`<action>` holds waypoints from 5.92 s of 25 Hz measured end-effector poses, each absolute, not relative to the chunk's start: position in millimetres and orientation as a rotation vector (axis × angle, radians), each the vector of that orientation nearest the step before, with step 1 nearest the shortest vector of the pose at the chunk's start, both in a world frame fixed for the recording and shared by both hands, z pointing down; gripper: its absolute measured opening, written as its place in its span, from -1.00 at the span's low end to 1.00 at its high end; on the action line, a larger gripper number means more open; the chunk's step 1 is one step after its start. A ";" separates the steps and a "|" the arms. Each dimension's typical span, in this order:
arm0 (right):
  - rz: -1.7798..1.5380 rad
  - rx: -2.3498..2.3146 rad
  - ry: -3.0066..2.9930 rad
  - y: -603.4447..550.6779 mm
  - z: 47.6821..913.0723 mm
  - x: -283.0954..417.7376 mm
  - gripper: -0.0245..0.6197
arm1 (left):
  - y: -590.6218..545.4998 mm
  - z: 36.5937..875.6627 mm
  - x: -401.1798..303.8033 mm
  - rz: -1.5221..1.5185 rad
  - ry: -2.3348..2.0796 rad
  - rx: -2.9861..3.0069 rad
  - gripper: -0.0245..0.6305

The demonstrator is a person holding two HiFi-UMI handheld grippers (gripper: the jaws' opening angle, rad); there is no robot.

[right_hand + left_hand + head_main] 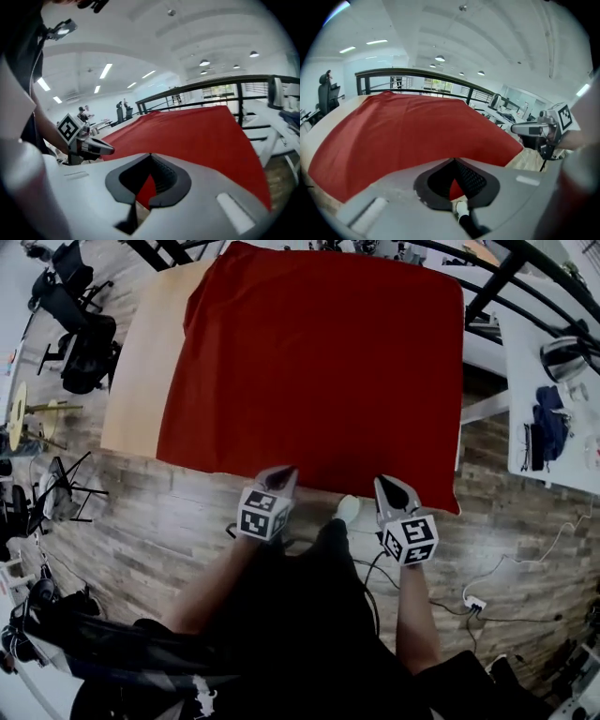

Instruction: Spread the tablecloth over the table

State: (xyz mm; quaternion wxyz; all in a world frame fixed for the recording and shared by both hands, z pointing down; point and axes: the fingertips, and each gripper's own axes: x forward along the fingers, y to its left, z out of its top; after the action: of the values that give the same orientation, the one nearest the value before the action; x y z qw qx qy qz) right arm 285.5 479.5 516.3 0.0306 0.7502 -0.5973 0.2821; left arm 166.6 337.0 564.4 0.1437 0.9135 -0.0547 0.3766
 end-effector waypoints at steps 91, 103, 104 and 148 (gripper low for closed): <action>0.703 1.195 -2.035 188.2 608.2 122.0 -0.90 | 86.8 601.2 68.5 0.887 -0.876 2.266 -0.34; 0.720 1.245 -2.028 187.9 607.1 117.4 -0.90 | 75.7 607.9 58.6 0.891 -1.039 2.187 -0.46; 0.720 1.245 -2.027 187.5 607.1 117.2 -0.90 | 77.2 609.3 61.8 0.905 -1.045 2.194 -0.35; 0.754 1.236 -2.061 190.5 606.8 116.9 -0.90 | 73.7 612.8 100.9 0.896 -1.040 2.151 -0.89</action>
State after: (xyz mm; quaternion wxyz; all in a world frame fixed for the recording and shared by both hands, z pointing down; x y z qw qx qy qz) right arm 116.9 190.5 606.8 0.3065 0.4673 -0.7788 0.2849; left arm 100.9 73.7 612.8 0.2907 0.8066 -0.3898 0.3359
